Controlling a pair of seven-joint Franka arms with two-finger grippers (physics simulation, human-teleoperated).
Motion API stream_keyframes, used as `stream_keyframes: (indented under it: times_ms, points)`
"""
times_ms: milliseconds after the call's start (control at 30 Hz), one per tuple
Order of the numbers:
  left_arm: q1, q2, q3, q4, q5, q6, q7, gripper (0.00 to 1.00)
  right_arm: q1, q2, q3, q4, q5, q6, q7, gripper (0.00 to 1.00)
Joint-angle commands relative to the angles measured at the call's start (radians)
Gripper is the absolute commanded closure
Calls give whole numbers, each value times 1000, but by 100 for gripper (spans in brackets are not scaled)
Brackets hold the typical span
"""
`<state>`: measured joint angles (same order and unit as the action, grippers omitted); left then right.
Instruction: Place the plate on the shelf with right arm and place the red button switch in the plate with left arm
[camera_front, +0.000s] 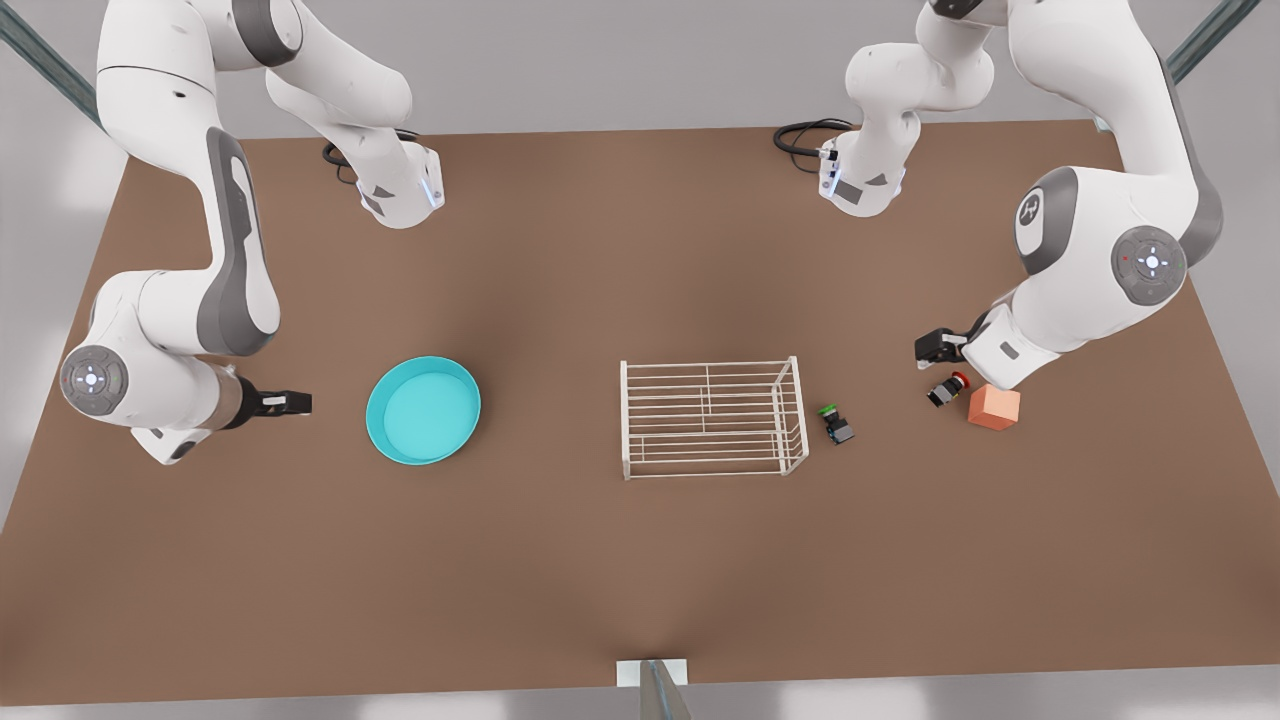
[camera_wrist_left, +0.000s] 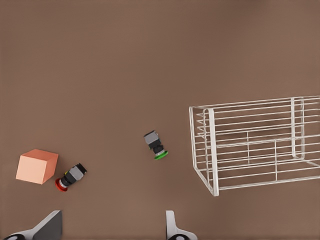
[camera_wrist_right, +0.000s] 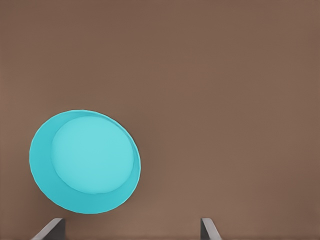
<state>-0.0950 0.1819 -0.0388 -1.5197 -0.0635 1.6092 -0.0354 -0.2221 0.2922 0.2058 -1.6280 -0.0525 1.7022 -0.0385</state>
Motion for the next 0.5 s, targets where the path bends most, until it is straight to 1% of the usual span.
stream_keyframes:
  times_ms: [0,33,100,133,167,200,267,333,467]
  points:
    - [-2,-1,-1,6,-1,1,2,0,0,-1,0,2,0,7,-11,0]
    - [3,-1,2,12,-79,1,-11,0,3,-1,0,2,0,8,-11,0]
    - [-5,-27,-9,-23,-23,0,0,0,0,-25,0,-88,6,129,-18,0]
    - [-5,-24,-9,-30,31,14,6,0,-3,-47,0,-170,11,219,-23,0]
    - [-5,-13,-9,-33,34,34,6,0,-6,-71,-2,-239,13,305,-30,0]
    - [-5,14,-9,-22,37,44,5,0,-13,-82,-2,-280,68,349,-64,0]
    - [-3,41,-9,-22,50,44,-1,0,-14,-82,-2,-342,82,412,-90,0]
    - [-3,44,-9,-23,53,51,-3,0,-14,-70,-2,-355,152,413,-136,0]
    - [-3,48,-9,-36,65,51,-14,0,-13,1,-2,-357,152,465,-150,0]
